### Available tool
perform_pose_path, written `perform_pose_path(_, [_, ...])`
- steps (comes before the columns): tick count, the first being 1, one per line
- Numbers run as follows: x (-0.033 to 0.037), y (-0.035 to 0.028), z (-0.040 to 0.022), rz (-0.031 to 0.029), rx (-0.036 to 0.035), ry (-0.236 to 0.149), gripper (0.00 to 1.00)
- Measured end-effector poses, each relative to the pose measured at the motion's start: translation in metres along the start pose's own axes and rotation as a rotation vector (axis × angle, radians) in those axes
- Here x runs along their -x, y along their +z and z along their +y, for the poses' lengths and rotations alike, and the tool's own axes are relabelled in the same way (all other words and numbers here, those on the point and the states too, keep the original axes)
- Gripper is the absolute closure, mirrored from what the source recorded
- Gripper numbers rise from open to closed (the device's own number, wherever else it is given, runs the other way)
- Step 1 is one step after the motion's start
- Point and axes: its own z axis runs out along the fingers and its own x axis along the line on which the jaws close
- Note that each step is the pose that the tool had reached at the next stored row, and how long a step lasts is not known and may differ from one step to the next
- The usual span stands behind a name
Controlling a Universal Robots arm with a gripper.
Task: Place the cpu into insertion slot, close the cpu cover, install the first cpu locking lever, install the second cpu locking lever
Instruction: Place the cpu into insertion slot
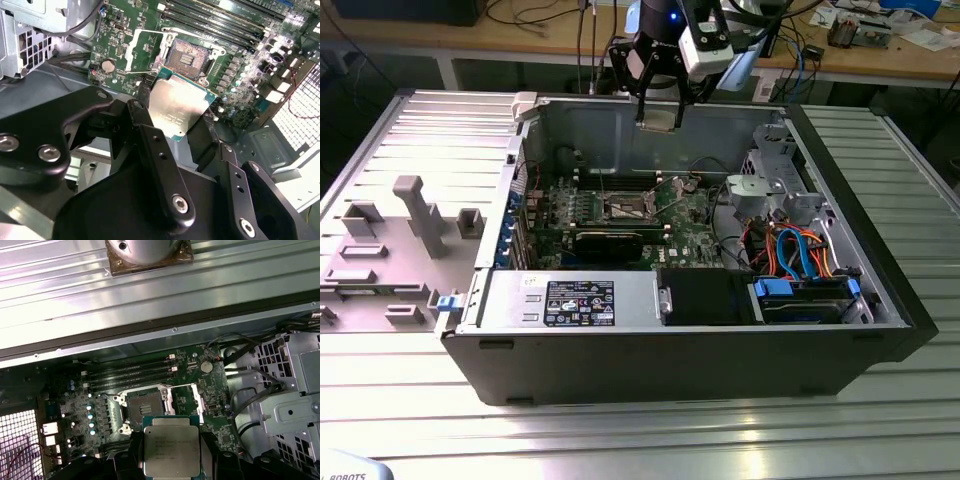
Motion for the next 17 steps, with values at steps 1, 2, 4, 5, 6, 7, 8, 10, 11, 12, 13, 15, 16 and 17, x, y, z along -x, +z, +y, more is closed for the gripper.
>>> perform_pose_path(1, [0.0,0.0,0.0,0.0,0.0001,0.0,0.46])
perform_pose_path(2, [0.0,0.0,0.0,0.0,0.0,0.0,0.46])
perform_pose_path(4, [0.0,0.0,0.0,-0.0001,0.0,0.0,0.46])
perform_pose_path(5, [0.0,0.0,0.0,-0.0001,0.0001,0.001,0.46])
perform_pose_path(6, [0.0,0.0,0.0,-0.0004,0.0002,0.004,0.46])
perform_pose_path(7, [0.0,0.0,0.0,-0.001,0.0003,0.01,0.46])
perform_pose_path(8, [0.0,0.0,0.0,-0.0016,0.0004,0.018,0.46])
perform_pose_path(10, [0.0,0.0002,0.0,-0.0065,0.0014,0.073,0.46])
perform_pose_path(11, [0.0,0.0003,0.0,-0.0082,0.0017,0.091,0.46])
perform_pose_path(12, [0.0,0.0003,0.0,-0.0092,0.002,0.102,0.46])
perform_pose_path(13, [0.0,0.0003,0.0,-0.0099,0.0021,0.111,0.46])
perform_pose_path(15, [0.0,0.0003,0.0,-0.0103,0.0022,0.115,0.46])
perform_pose_path(16, [0.0,0.0003,0.0,-0.0103,0.0023,0.115,0.46])
perform_pose_path(17, [0.0,0.0003,0.0,-0.0103,0.0022,0.115,0.46])
